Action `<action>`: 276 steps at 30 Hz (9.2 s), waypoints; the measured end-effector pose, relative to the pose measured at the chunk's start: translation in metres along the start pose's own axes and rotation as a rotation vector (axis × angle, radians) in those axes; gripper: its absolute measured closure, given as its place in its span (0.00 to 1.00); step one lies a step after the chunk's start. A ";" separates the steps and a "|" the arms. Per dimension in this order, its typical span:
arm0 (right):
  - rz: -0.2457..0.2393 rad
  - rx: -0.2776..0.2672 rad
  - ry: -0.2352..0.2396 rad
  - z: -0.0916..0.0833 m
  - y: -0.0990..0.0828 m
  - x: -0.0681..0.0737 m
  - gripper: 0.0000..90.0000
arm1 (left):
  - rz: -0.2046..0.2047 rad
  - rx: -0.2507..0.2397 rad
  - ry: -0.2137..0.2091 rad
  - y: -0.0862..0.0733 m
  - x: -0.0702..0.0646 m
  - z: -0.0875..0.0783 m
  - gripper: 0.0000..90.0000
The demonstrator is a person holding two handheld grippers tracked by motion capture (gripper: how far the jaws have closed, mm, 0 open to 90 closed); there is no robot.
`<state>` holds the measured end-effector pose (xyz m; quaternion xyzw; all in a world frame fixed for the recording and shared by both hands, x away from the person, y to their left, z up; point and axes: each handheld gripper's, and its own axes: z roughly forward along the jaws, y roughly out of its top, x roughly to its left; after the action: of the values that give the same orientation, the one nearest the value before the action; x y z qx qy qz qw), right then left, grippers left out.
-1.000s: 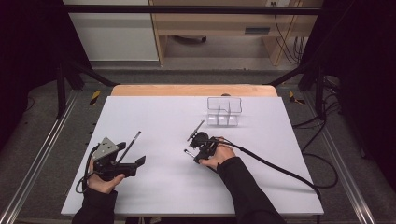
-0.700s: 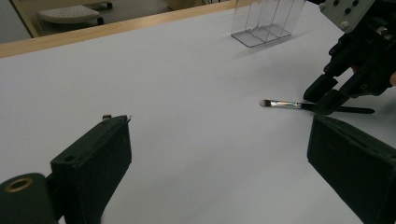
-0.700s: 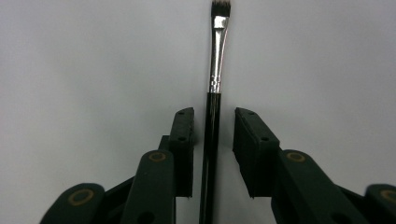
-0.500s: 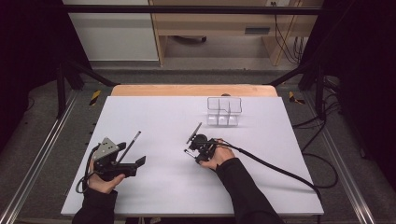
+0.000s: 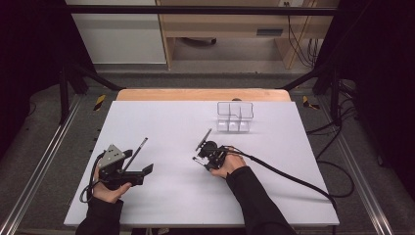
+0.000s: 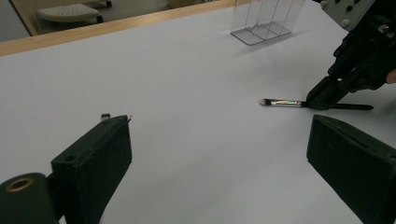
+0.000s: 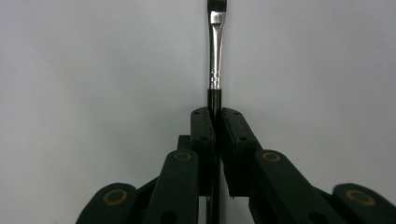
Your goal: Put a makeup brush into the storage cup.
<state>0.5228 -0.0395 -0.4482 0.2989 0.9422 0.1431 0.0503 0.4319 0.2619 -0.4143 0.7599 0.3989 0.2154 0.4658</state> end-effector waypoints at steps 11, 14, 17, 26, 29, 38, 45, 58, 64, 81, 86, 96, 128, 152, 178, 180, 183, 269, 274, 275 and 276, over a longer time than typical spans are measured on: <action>0.010 -0.089 0.000 -0.016 -0.001 0.000 0.94 | -0.001 -0.001 0.000 0.000 0.000 0.000 0.07; 0.021 -0.123 0.004 -0.024 -0.002 0.002 0.94 | 0.000 -0.001 0.000 0.000 0.000 0.000 0.07; 0.028 -0.175 0.003 -0.033 -0.004 0.001 0.94 | 0.000 -0.001 0.000 0.000 0.000 0.000 0.07; 0.052 -0.289 0.005 -0.052 -0.006 -0.001 0.94 | 0.000 -0.004 0.000 0.000 0.000 -0.001 0.07; 0.059 -0.321 -0.002 -0.056 -0.007 -0.001 0.94 | 0.001 -0.005 0.001 0.001 0.000 -0.002 0.07; 0.105 -0.447 -0.020 -0.069 -0.014 -0.005 0.94 | 0.001 -0.006 0.000 0.000 0.000 -0.001 0.06; 0.142 -0.536 -0.039 -0.078 -0.022 -0.009 0.94 | 0.001 -0.008 0.000 0.000 0.000 -0.001 0.06; 0.198 -0.657 -0.068 -0.090 -0.035 -0.016 0.94 | 0.000 -0.009 0.000 0.000 0.000 -0.002 0.06; 0.227 -0.731 -0.104 -0.097 -0.043 -0.019 0.94 | 0.000 -0.008 0.000 0.000 0.000 -0.001 0.06; 0.326 -0.897 -0.196 -0.114 -0.061 -0.031 0.94 | -0.001 -0.007 0.000 0.000 0.000 -0.001 0.06; 0.346 -0.924 -0.215 -0.117 -0.062 -0.033 0.94 | -0.002 -0.007 0.001 0.000 0.000 -0.001 0.06; 0.396 -0.995 -0.268 -0.123 -0.063 -0.040 0.94 | -0.004 -0.009 0.001 0.000 0.000 -0.001 0.06; 0.536 -1.056 -0.396 -0.113 -0.047 -0.087 0.94 | -0.010 -0.011 0.000 -0.001 0.002 -0.001 0.05; 0.572 -1.064 -0.420 -0.102 -0.024 -0.112 0.94 | -0.007 -0.021 0.004 0.000 0.005 -0.004 0.05; 0.603 -1.051 -0.442 -0.079 -0.009 -0.141 0.94 | -0.014 -0.015 0.011 -0.002 0.008 -0.003 0.05; 0.603 -1.051 -0.442 -0.078 -0.009 -0.142 0.94 | -0.014 -0.015 0.011 -0.002 0.008 -0.003 0.05; 0.608 -1.042 -0.439 -0.074 -0.007 -0.144 0.94 | -0.016 -0.014 0.012 -0.003 0.008 -0.002 0.05; 0.377 -0.980 -0.188 -0.098 -0.102 -0.063 0.25 | -0.007 -0.024 0.006 0.000 0.002 -0.003 0.04; 0.349 -0.972 -0.186 -0.102 -0.114 -0.055 0.21 | -0.005 -0.021 0.006 -0.001 0.002 -0.002 0.04; 0.346 -0.969 -0.186 -0.103 -0.116 -0.053 0.20 | -0.005 -0.020 0.007 -0.001 0.002 -0.002 0.04; 0.340 -0.966 -0.188 -0.104 -0.118 -0.052 0.19 | -0.005 -0.019 0.007 -0.001 0.001 -0.001 0.04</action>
<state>0.4817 -0.1864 -0.3839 0.4018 0.6983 0.5404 0.2428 0.4316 0.2640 -0.4144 0.7537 0.4006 0.2208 0.4720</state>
